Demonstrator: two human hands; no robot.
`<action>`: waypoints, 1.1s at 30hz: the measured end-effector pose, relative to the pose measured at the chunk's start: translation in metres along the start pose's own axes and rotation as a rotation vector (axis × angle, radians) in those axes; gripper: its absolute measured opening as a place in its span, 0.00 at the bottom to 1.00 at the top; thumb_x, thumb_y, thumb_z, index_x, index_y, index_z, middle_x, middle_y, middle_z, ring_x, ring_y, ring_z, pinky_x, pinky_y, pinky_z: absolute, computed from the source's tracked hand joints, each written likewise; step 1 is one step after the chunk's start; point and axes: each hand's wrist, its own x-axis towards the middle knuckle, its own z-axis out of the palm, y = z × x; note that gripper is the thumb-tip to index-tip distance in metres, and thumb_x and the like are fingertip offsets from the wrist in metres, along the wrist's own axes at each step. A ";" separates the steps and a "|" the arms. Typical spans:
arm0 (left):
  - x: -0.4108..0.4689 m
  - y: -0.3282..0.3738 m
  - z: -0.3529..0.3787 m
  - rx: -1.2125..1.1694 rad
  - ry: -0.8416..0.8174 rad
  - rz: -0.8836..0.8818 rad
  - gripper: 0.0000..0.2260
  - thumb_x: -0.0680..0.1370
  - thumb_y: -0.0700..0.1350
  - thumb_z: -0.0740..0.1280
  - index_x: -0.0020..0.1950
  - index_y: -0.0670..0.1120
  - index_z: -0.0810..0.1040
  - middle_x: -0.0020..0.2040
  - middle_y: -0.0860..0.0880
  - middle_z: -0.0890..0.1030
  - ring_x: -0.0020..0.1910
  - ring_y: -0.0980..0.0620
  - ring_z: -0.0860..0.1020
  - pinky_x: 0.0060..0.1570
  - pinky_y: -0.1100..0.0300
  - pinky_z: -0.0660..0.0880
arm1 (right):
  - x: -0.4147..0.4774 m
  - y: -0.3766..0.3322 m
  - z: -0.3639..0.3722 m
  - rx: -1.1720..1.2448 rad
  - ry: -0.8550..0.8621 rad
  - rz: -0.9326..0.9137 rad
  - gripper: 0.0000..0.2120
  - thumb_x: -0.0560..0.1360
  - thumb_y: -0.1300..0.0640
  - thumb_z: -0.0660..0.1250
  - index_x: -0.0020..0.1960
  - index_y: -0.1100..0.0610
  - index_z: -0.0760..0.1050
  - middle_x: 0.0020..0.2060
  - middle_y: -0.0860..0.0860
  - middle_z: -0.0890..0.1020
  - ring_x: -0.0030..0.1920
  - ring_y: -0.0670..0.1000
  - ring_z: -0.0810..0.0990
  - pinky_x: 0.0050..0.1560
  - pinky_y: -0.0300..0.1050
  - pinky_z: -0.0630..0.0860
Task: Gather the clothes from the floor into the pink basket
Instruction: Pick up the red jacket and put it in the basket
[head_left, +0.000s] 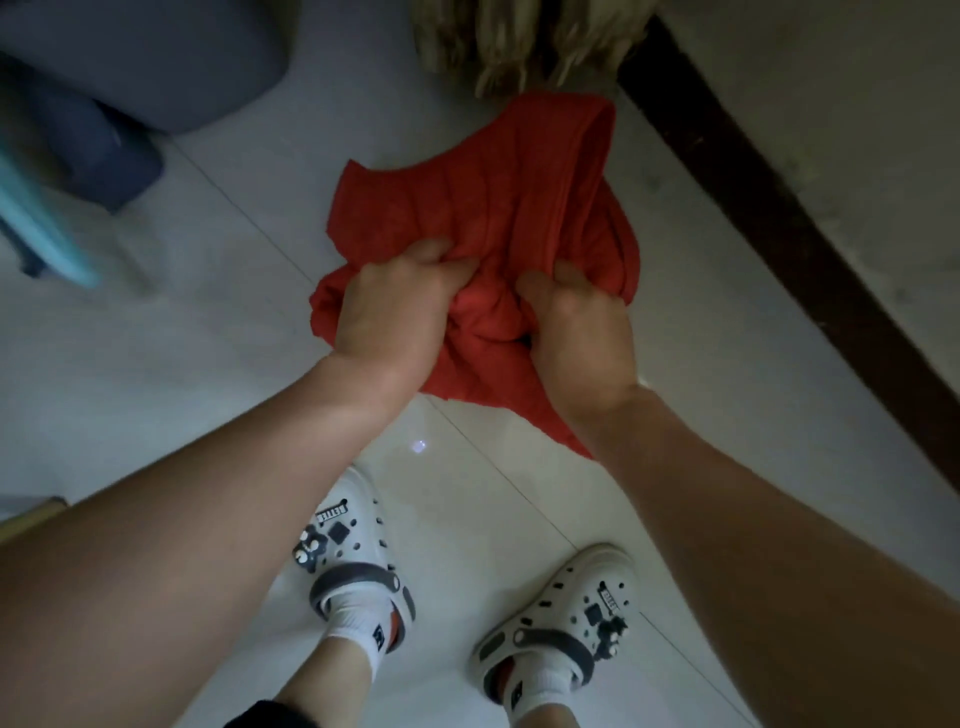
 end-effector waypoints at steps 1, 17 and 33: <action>-0.003 0.014 -0.026 0.004 0.002 0.022 0.19 0.75 0.52 0.55 0.61 0.52 0.79 0.63 0.45 0.78 0.51 0.39 0.81 0.45 0.48 0.79 | -0.006 -0.007 -0.030 0.002 0.008 0.022 0.12 0.57 0.72 0.71 0.36 0.58 0.77 0.31 0.57 0.77 0.23 0.59 0.74 0.27 0.38 0.57; -0.087 0.245 -0.387 0.123 0.351 0.600 0.12 0.77 0.38 0.60 0.53 0.42 0.82 0.58 0.44 0.81 0.45 0.41 0.81 0.36 0.50 0.80 | -0.117 -0.131 -0.455 0.003 0.241 0.247 0.08 0.66 0.67 0.65 0.35 0.57 0.69 0.31 0.51 0.65 0.28 0.57 0.63 0.24 0.49 0.66; -0.290 0.405 -0.526 0.033 0.288 1.339 0.10 0.75 0.40 0.63 0.52 0.45 0.83 0.58 0.45 0.82 0.47 0.45 0.81 0.49 0.56 0.78 | -0.369 -0.285 -0.623 -0.147 0.699 0.907 0.04 0.69 0.62 0.64 0.38 0.55 0.73 0.32 0.54 0.74 0.29 0.60 0.75 0.28 0.45 0.60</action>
